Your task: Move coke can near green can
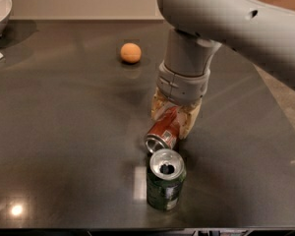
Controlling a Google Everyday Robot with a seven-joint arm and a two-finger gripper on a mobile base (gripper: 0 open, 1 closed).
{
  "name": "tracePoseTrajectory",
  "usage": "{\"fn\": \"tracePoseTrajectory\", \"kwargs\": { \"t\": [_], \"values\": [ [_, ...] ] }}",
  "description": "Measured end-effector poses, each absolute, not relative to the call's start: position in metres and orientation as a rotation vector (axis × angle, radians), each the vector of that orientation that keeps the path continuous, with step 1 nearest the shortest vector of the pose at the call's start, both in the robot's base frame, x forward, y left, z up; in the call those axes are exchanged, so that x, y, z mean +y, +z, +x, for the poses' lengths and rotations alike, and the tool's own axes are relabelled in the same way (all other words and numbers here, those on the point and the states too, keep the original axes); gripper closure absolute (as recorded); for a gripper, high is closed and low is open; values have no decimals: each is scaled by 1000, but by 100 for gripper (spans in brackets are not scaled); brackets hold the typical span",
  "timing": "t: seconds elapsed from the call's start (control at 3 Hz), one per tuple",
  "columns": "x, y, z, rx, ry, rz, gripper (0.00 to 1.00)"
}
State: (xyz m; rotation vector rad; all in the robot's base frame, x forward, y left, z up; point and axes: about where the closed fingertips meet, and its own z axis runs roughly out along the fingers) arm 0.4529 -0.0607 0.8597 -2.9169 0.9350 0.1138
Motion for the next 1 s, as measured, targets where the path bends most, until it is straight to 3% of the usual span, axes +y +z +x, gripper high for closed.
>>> {"fn": "tracePoseTrajectory", "kwargs": {
  "t": [0.33, 0.67, 1.0],
  "values": [
    [-61, 857, 451, 941, 122, -2910, 12],
    [-62, 856, 450, 955, 115, -2894, 0],
    [-62, 856, 450, 955, 115, -2893, 0]
  ]
}}
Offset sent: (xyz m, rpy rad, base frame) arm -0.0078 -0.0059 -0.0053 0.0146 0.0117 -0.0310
